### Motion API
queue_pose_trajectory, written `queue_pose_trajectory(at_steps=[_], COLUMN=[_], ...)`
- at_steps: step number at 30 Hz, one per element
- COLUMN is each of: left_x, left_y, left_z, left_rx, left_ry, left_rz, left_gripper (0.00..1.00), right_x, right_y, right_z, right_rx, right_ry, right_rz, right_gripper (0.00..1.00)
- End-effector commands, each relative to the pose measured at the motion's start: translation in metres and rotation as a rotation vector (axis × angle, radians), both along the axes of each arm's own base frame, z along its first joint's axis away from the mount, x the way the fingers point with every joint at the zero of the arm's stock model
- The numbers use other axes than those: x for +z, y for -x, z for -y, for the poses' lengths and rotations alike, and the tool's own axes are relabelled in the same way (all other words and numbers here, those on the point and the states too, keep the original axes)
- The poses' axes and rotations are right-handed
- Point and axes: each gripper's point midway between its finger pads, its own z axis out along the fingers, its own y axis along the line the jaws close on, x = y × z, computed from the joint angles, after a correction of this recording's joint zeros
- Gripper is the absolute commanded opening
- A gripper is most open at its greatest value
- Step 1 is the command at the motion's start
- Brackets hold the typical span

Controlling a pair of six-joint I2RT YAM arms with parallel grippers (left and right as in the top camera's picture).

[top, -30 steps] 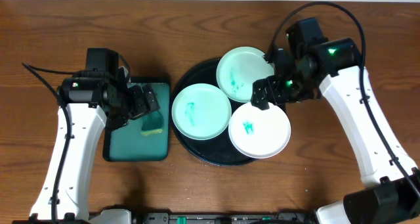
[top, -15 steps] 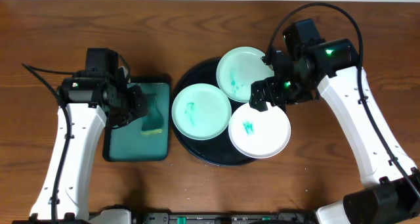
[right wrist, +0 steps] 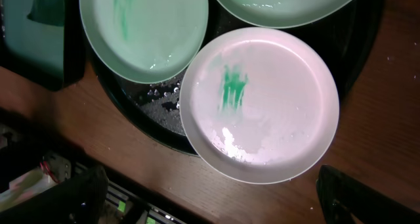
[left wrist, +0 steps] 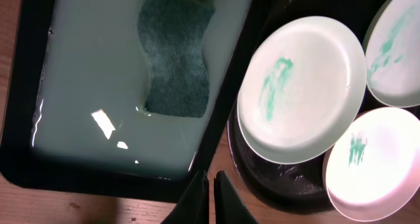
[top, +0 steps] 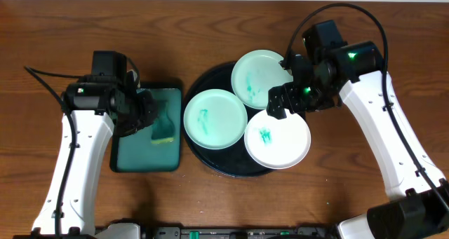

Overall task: Clean dirty plates on tray and stack at the side
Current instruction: 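Reach the right gripper toward the top pale green plate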

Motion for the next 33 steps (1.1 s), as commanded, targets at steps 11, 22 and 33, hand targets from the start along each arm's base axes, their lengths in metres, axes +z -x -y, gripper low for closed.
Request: queue_pose_trajectory(at_steps=[11,22,33], left_x=[0.019,0.015,0.012], left_y=[-0.049,-0.042,-0.034], left_z=[-0.001,-0.001,-0.001], left_rx=[-0.220,-0.251,-0.253], left_ry=[-0.087,-0.097,-0.093], left_rz=[0.266,0.240,0.206], left_gripper=[0.07,0.45,0.83], right_x=[0.019,0.019,0.017], right_y=[-0.026,-0.028,-0.038], right_z=[-0.013,-0.013,-0.005], right_rx=[0.003,0.019,-0.137], right_ry=[-0.055,-0.051,-0.019], right_rz=[0.146,0.161,0.156], right_gripper=[0.99,0.01,0.02])
